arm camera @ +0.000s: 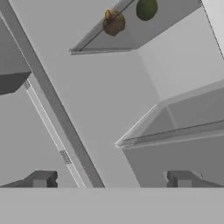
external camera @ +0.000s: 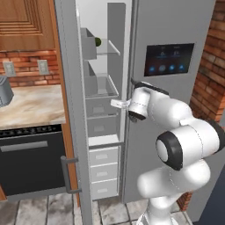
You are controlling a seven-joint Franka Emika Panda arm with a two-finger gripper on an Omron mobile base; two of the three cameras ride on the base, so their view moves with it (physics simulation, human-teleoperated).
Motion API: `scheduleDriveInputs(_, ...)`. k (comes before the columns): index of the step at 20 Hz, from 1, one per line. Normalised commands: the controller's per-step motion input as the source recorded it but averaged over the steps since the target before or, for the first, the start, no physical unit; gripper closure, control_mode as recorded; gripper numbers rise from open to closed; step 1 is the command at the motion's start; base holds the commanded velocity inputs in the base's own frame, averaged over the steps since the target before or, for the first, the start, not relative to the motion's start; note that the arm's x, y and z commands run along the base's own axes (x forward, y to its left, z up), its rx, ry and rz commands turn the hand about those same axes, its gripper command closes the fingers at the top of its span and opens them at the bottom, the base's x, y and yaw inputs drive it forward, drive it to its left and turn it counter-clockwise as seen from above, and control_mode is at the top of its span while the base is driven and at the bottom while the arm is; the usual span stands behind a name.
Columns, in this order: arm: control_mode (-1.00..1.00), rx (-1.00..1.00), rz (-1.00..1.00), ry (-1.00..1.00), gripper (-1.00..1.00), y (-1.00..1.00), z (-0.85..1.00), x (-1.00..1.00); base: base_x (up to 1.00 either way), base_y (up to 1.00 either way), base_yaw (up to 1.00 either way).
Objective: There's a chicken drumstick in the fridge that needs to be moved to the freezer for freezing. Pick up the chicken drumstick from the fridge, place it on any shelf in the freezer, and close the fridge and freezer doors when done.
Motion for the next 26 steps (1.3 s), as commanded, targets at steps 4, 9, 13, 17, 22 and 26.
scheduleDriveInputs(4,-1.00,0.07,0.04,0.00,-1.00,-0.30,0.00,1.00,0.00,0.00,0.00)
scheduleDriveInputs(9,-1.00,0.07,0.05,0.00,-1.00,-0.35,0.07,0.72,0.00,0.00,0.00)
scheduleDriveInputs(13,-1.00,0.04,0.02,0.00,-1.00,-0.17,0.38,-0.23,0.00,0.00,0.00)
scheduleDriveInputs(17,-1.00,0.00,0.00,0.00,-1.00,-0.03,0.71,-0.91,0.00,0.00,0.00)
scheduleDriveInputs(22,-1.00,0.00,0.00,0.00,-1.00,-0.24,0.68,-0.81,0.00,0.00,0.00)
scheduleDriveInputs(26,-1.00,-0.05,-0.05,0.00,-1.00,-0.56,0.72,-0.54,0.00,0.00,0.00)
